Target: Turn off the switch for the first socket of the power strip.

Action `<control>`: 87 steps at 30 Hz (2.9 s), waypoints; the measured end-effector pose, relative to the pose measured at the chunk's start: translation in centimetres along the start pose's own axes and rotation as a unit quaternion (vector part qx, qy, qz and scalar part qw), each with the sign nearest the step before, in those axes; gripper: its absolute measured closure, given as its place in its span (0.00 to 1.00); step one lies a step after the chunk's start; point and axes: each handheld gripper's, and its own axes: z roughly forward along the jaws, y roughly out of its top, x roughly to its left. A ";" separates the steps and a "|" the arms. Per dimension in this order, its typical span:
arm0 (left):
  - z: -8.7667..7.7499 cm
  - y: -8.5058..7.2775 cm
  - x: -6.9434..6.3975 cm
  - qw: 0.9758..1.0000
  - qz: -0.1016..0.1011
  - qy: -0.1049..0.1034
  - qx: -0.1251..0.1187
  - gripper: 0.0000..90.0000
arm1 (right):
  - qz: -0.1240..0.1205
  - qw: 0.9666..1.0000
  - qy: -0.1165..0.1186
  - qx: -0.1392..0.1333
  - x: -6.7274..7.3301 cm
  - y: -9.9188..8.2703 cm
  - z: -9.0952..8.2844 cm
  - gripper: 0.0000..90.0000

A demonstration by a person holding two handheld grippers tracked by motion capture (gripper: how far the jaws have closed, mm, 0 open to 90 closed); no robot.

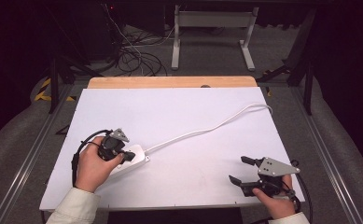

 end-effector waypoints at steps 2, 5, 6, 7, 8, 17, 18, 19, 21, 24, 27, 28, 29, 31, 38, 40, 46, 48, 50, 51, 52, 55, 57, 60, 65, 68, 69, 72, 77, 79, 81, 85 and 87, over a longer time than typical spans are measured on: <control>0.2 0.0 0.1 1.000 0.002 -0.003 0.008 1.00 | 0.000 1.000 0.001 0.000 0.0 0.0 0.0 0.21; 0.6 0.2 0.2 1.000 0.001 -0.003 0.019 1.00 | 0.000 1.000 0.001 0.000 0.0 0.0 0.0 0.21; 0.6 0.2 0.2 1.000 0.001 -0.003 0.019 1.00 | 0.000 1.000 0.001 0.000 0.0 0.0 0.0 0.21; 0.7 0.2 0.3 1.000 0.000 -0.004 0.026 1.00 | 0.000 1.000 0.001 0.000 0.0 0.0 0.0 0.21; 0.8 0.2 0.3 1.000 0.002 -0.004 0.024 1.00 | 0.000 1.000 0.001 0.000 0.0 0.0 0.0 0.21; 1.3 0.2 0.7 1.000 -0.002 0.010 0.029 1.00 | 0.000 1.000 0.001 -0.001 0.0 0.0 0.0 0.21; 1.3 0.3 0.7 1.000 -0.001 0.010 0.029 1.00 | 0.000 1.000 0.001 -0.001 0.0 0.0 0.0 0.21; 1.3 0.2 0.8 1.000 -0.002 0.010 0.029 1.00 | 0.001 1.000 0.001 -0.001 0.0 0.0 0.0 0.21; 1.4 0.2 0.8 1.000 -0.002 0.013 0.029 1.00 | 0.000 1.000 0.001 -0.001 0.0 0.0 0.0 0.21; 1.5 0.2 0.8 0.999 -0.005 0.011 0.032 1.00 | 0.001 1.000 0.003 -0.002 0.0 0.0 0.0 0.21; 1.7 0.2 0.9 0.999 -0.004 0.011 0.033 1.00 | 0.000 1.000 0.002 -0.001 0.0 0.0 0.0 0.20; 1.7 0.2 0.9 0.999 -0.003 0.011 0.033 1.00 | 0.000 1.000 0.002 -0.001 0.0 0.0 0.0 0.20; 1.8 0.2 1.0 0.999 -0.004 0.010 0.032 1.00 | 0.000 1.000 0.002 -0.001 0.0 0.0 0.0 0.20; 1.8 0.2 1.0 0.999 -0.004 0.009 0.031 1.00 | 0.001 1.000 0.003 -0.001 0.0 0.0 0.0 0.20; 1.8 0.1 1.1 0.999 -0.002 0.010 0.032 1.00 | 0.000 1.000 0.005 0.000 0.1 0.0 0.1 0.20; 1.8 0.1 1.1 0.999 -0.003 0.009 0.033 1.00 | 0.000 1.000 0.005 0.000 0.1 0.0 0.1 0.20; 1.8 0.1 1.1 0.999 0.000 0.011 0.036 1.00 | 0.000 1.000 0.006 0.000 0.1 0.0 0.1 0.20; 1.9 0.1 1.1 0.999 -0.001 0.009 0.036 1.00 | 0.000 1.000 0.006 0.001 0.1 -0.1 0.1 0.20; 1.9 0.1 1.0 0.999 -0.002 0.011 0.036 1.00 | 0.000 1.000 0.007 0.000 0.1 0.0 0.1 0.20; 1.9 0.1 1.1 0.999 -0.002 0.011 0.037 1.00 | 0.000 1.000 0.007 0.000 0.1 0.0 0.1 0.20; 1.9 0.1 1.1 0.999 0.000 0.011 0.038 1.00 | -0.001 1.000 0.007 0.000 0.1 0.0 0.1 0.20; 2.0 0.1 1.1 0.999 0.000 0.012 0.038 1.00 | 0.000 1.000 0.006 0.001 0.1 0.0 0.1 0.20; 2.0 0.0 1.2 0.999 -0.004 0.008 0.036 1.00 | 0.000 1.000 0.006 0.001 0.1 0.0 0.1 0.20; 2.0 -0.1 1.2 0.999 -0.008 0.006 0.030 1.00 | -0.001 1.000 0.005 0.002 0.1 0.0 0.1 0.20; 2.0 -0.2 1.2 1.000 -0.009 0.007 0.027 1.00 | -0.001 1.000 0.005 0.002 0.1 0.0 0.1 0.20; 2.0 -0.3 1.2 1.000 -0.011 0.008 0.025 1.00 | -0.001 1.000 0.006 0.001 0.2 0.0 0.1 0.20; 2.0 -0.3 1.1 1.000 -0.011 0.008 0.025 1.00 | -0.001 1.000 0.006 0.001 0.2 0.0 0.1 0.20; 2.0 -0.2 1.0 0.999 -0.004 0.020 0.028 1.00 | -0.001 1.000 0.005 0.001 0.2 0.0 0.1 0.20; 2.0 -0.2 0.7 0.999 -0.009 0.023 0.027 1.00 | -0.002 1.000 0.005 0.001 0.2 0.0 0.1 0.20; 2.0 -0.2 0.6 0.999 -0.004 0.028 0.030 1.00 | -0.001 1.000 0.005 0.001 0.1 0.0 0.1 0.20; 2.1 -0.2 0.5 0.999 -0.004 0.030 0.030 1.00 | -0.001 1.000 0.004 0.002 0.1 0.0 0.1 0.20; 2.1 -0.2 0.5 0.999 -0.005 0.031 0.028 1.00 | -0.001 1.000 0.004 0.003 0.1 0.0 0.1 0.20; 2.1 -0.2 0.5 0.999 -0.005 0.034 0.027 1.00 | -0.001 1.000 0.004 0.003 0.1 -0.1 0.1 0.20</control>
